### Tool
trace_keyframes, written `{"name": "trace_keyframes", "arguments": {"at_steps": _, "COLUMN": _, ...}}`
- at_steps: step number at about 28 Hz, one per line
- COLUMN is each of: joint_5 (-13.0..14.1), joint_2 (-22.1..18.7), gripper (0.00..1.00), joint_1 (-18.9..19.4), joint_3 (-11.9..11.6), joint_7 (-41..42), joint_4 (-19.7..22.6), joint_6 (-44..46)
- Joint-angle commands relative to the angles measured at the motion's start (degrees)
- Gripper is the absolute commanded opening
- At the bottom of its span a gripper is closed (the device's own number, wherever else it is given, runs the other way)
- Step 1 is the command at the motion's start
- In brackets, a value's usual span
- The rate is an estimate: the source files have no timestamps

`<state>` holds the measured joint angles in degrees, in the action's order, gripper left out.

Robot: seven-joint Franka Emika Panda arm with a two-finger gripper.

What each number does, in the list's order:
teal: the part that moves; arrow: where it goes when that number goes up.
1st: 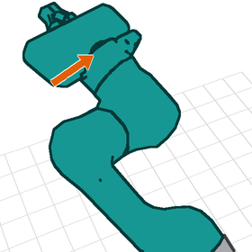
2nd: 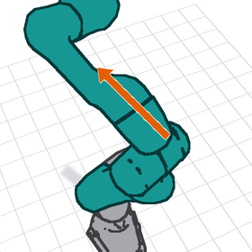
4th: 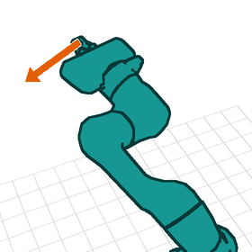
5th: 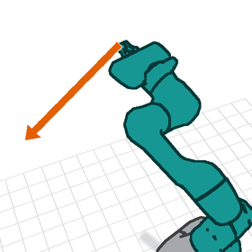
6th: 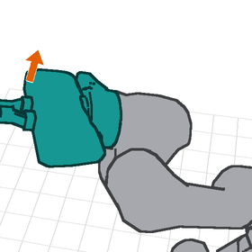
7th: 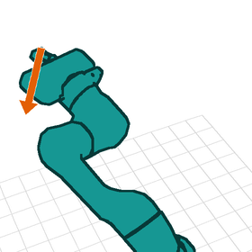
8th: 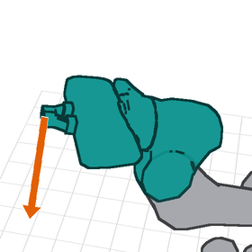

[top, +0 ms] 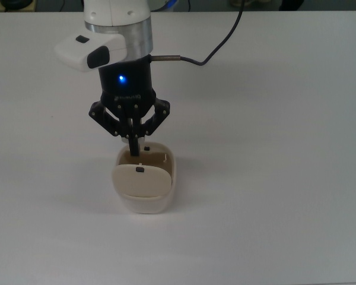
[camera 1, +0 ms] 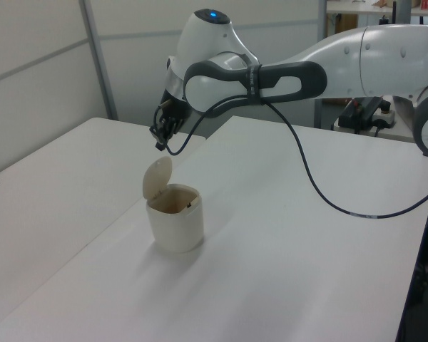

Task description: Close the trash can

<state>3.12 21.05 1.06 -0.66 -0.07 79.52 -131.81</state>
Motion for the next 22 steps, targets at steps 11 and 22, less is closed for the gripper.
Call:
{"name": "trace_keyframes", "arguments": {"at_steps": 11, "joint_5": 0.0, "joint_2": 5.3, "gripper": 0.0, "joint_1": 0.5, "joint_3": 0.1, "joint_7": 1.2, "joint_4": 0.5, "joint_6": -12.0}}
{"name": "trace_keyframes", "arguments": {"at_steps": 22, "joint_5": 0.2, "joint_2": 4.4, "gripper": 0.0, "joint_1": 0.4, "joint_3": 0.6, "joint_7": 4.7, "joint_4": 0.7, "joint_6": -3.8}}
